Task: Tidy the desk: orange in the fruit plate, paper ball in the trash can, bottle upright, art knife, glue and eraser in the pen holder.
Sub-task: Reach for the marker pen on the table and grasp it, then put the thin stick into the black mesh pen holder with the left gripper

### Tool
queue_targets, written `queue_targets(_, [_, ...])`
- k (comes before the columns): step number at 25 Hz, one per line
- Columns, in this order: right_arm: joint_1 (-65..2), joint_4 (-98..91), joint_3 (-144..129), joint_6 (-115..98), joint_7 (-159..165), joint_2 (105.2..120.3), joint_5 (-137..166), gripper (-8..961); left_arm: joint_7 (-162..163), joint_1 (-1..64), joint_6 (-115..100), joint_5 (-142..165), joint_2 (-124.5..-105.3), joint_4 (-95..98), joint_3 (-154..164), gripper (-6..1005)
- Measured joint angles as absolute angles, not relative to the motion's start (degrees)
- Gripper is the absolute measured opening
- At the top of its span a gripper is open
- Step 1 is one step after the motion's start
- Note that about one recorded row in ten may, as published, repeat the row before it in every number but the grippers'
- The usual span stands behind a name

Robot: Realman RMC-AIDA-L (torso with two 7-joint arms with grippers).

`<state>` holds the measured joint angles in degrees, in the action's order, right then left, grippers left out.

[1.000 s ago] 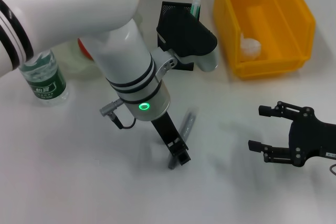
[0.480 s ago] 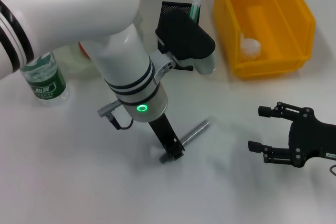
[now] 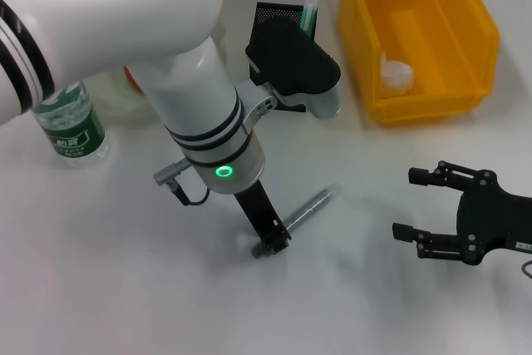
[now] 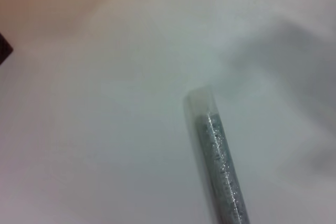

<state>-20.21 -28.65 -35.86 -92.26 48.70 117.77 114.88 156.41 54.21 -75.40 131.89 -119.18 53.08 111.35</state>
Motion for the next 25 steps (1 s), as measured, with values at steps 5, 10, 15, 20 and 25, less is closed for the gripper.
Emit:
queue_targets(5, [-20.2,-28.7,-35.9,-92.3,48.9,117.77,114.9,816,156.3,54.3,-75.4,132.0,-119.18,53.1,111.2,209])
queue_targets(10, [-20.2,-28.7,-35.9,-92.3,49.0,117.77,114.9,816,156.2,54.1,-75.5,132.6,-119.17,53.3,110.2,169])
queue_targets(15, [-20.2,-28.7,-35.8,-92.3,49.0,117.74,114.9,816,155.4,53.6,-75.9,132.6,-119.17,53.5,107.6,164])
queue_targets(20, [-20.2,-28.7,-35.8,-92.0,49.0,117.71,114.9,816,149.7,50.6,-78.3,132.3,-118.92,55.5,98.1,163])
queue_targets(25, [-20.2,-28.7,-35.8,-91.9,49.1,117.68,114.9,816,140.5,46.5,-81.1,128.2,-118.77,58.0,87.6,163])
